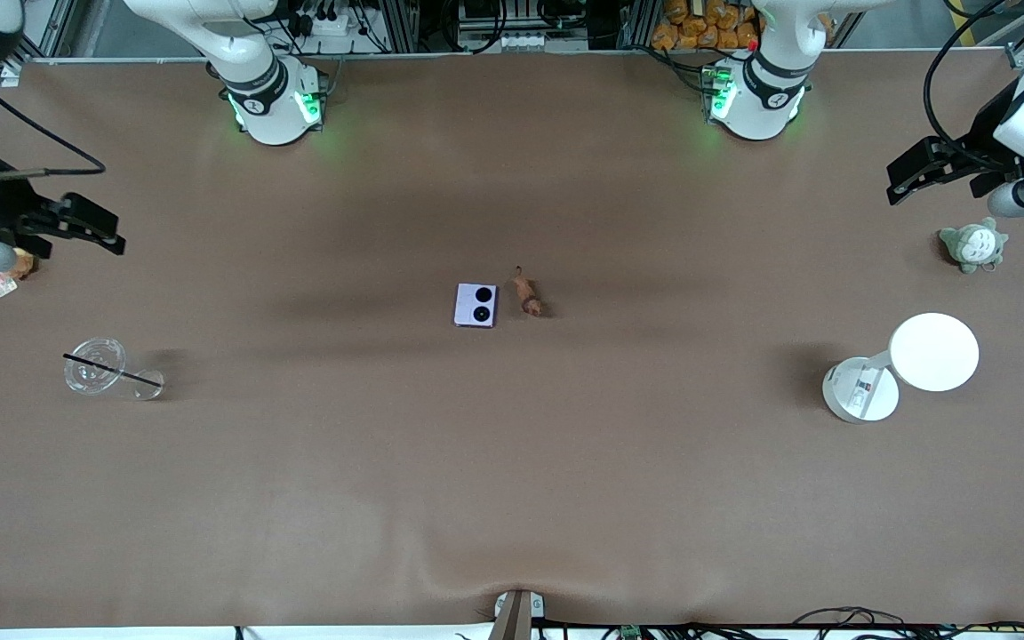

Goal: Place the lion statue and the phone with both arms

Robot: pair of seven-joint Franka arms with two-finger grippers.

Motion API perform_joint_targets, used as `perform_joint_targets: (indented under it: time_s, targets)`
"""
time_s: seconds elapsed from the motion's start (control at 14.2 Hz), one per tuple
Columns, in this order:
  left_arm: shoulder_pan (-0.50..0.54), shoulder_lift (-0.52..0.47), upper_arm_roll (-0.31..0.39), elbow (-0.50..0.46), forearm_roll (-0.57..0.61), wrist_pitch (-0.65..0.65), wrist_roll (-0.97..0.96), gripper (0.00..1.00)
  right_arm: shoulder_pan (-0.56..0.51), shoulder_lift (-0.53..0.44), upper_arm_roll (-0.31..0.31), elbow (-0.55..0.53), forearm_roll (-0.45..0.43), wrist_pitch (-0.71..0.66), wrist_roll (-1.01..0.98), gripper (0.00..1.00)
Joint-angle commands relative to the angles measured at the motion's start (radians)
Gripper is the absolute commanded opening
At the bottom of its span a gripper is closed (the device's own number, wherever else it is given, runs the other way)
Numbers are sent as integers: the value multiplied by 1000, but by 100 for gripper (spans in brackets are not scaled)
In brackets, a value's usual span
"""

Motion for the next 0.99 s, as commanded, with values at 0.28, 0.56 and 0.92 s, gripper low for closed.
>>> perform_joint_targets:
  time_s: [0.28,0.56,0.92]
  targets:
    - [6,13,-2,37,-18,-9,6,100,-20,-3,30,16,-33,-29,1,100]
    - [4,16,-2,43,-18,-11,-1,100,-23,0,27,13,-33,-30,-4,100]
    - [6,15,-3,40,-21,-67,-3,100,-25,0,24,10,-33,-32,-11,100]
